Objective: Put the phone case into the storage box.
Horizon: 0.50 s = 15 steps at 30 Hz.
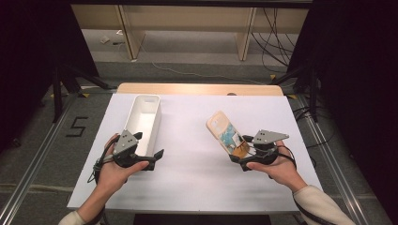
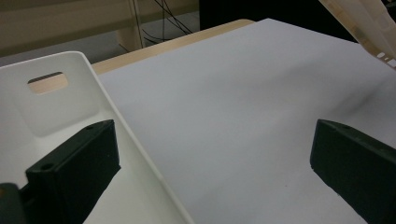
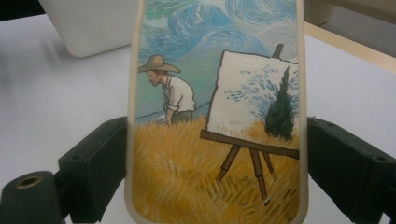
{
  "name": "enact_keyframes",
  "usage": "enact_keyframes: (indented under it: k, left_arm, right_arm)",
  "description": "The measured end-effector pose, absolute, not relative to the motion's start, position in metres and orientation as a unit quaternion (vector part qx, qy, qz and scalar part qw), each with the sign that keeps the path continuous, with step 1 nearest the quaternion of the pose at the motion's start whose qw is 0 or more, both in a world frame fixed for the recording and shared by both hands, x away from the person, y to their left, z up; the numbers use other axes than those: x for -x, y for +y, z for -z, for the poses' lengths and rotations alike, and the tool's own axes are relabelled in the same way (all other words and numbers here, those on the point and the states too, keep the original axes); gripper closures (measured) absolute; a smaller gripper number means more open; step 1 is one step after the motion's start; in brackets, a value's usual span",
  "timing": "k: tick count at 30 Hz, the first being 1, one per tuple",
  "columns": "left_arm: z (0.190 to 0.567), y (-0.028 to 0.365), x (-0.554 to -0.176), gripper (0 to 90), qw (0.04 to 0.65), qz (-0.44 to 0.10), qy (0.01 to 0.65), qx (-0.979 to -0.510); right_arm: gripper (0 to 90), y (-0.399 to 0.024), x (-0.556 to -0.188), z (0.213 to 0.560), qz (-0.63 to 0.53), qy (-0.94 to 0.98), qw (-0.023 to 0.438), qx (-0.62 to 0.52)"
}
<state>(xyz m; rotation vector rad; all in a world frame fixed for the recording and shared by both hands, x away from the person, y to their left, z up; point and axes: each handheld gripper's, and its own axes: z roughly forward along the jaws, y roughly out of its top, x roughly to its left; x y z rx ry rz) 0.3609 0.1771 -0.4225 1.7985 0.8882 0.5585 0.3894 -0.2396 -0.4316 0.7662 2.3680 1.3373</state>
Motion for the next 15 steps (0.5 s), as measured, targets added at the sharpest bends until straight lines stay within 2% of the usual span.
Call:
enact_keyframes:
  k: [15]
  left_arm:
    - [0.393, 0.114, -0.391, 1.0, 0.526, -0.191, 0.323, -0.763]
  right_arm:
    - [11.6, -0.233, -0.385, 0.432, -0.47, 0.828, 0.158, -0.26]
